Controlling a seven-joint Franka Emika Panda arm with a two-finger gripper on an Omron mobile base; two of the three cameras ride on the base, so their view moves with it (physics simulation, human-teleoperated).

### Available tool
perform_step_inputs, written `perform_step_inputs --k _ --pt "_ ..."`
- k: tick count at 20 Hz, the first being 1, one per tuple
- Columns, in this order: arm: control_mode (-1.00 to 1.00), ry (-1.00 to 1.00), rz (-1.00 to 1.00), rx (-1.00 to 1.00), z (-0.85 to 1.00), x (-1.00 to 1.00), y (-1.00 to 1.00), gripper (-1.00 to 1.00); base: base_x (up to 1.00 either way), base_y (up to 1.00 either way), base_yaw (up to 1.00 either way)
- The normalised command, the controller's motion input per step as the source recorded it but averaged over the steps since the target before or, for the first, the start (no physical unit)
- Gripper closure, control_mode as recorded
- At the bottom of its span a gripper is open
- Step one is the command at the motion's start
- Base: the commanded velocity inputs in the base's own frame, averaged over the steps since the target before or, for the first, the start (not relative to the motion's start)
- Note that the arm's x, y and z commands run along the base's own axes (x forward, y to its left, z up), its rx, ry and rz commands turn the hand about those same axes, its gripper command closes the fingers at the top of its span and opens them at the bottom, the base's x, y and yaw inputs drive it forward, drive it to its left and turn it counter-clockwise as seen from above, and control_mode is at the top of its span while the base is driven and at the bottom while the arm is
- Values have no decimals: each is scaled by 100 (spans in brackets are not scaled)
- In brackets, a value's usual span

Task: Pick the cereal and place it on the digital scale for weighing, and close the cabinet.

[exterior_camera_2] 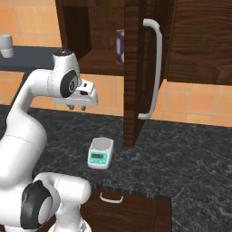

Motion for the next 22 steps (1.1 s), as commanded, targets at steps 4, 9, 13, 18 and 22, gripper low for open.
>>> perform_step_inputs --k 4,9,13,18,22 --pt "-100 -1 0 0 0 -21 0 -100 0 0 0" --pt "-100 -18 -9 -6 10 -35 4 -100 0 0 0" --pt "-100 -35 -8 -2 28 -34 0 -100 0 0 0" --pt "-100 -43 -2 -8 45 -18 0 -100 0 0 0" --pt "-100 -33 0 -3 57 -15 -3 -100 0 0 0"
